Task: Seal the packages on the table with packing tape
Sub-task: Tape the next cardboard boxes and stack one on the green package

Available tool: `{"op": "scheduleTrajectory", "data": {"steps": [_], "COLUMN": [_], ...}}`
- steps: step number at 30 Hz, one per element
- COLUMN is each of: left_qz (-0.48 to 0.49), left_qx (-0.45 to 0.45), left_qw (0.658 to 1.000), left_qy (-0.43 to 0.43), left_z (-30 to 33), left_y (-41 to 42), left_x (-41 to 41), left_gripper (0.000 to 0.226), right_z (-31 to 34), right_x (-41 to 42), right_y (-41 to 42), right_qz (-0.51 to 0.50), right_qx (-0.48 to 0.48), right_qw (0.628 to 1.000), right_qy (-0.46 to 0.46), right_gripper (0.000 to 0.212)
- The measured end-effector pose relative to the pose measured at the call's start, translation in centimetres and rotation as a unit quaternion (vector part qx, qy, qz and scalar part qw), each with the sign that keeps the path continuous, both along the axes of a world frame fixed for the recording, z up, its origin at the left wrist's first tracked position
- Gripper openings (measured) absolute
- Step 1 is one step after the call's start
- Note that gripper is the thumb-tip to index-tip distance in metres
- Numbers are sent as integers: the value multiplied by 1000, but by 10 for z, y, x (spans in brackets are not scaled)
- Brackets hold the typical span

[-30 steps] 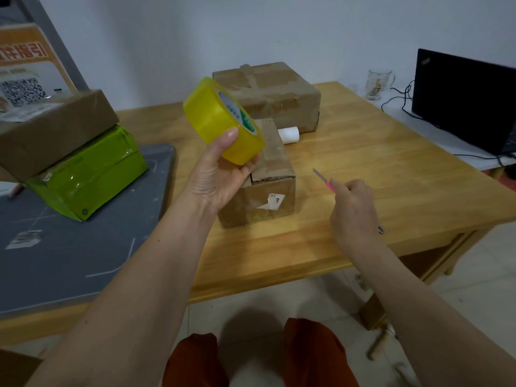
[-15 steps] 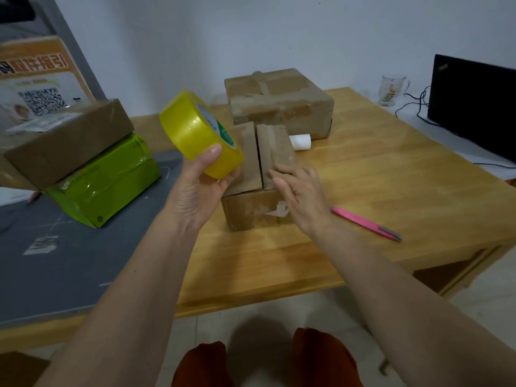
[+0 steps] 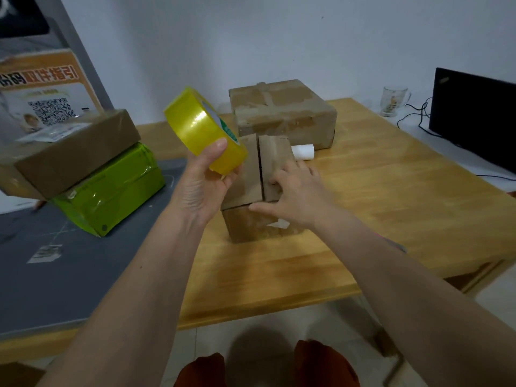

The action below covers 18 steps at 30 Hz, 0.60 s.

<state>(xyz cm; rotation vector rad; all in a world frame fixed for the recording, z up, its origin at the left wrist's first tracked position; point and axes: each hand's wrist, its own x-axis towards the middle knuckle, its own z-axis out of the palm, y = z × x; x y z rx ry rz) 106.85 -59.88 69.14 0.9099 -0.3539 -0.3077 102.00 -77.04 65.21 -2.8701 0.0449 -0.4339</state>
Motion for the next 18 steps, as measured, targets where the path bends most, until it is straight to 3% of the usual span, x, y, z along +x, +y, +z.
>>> {"op": "scheduleTrajectory", "data": {"steps": [2, 3, 4, 6, 8, 11, 14, 18], "left_qz": [-12, -19, -23, -29, -32, -34, -31, -9], "left_qx": [-1, 1, 2, 1, 13, 61, 106, 117], "left_qw": [1000, 1000, 1000, 1000, 999, 998, 994, 992], "left_qy": [-11, -16, -17, -8, 7, 7, -26, -54], "left_z": [10, 14, 17, 21, 24, 25, 21, 7], "left_y": [-5, -8, -11, -22, -37, -59, -70, -63], "left_x": [7, 12, 17, 28, 40, 58, 77, 98], "left_gripper": [114, 122, 125, 118, 104, 97, 94, 94], "right_z": [14, 19, 22, 19, 4, -25, -42, -53], "right_x": [1, 4, 11, 31, 58, 98, 132, 168], "right_y": [-6, -16, -29, -57, -78, -101, -112, -119], "right_qz": [68, 64, 25, -71, -126, -155, -146, -158], "right_qx": [234, 343, 392, 331, 272, 205, 103, 57], "right_qw": [970, 937, 918, 936, 953, 964, 978, 978], "right_qy": [11, -17, -61, -98, -33, 74, 107, 122], "right_gripper": [58, 52, 48, 35, 27, 45, 59, 71]}}
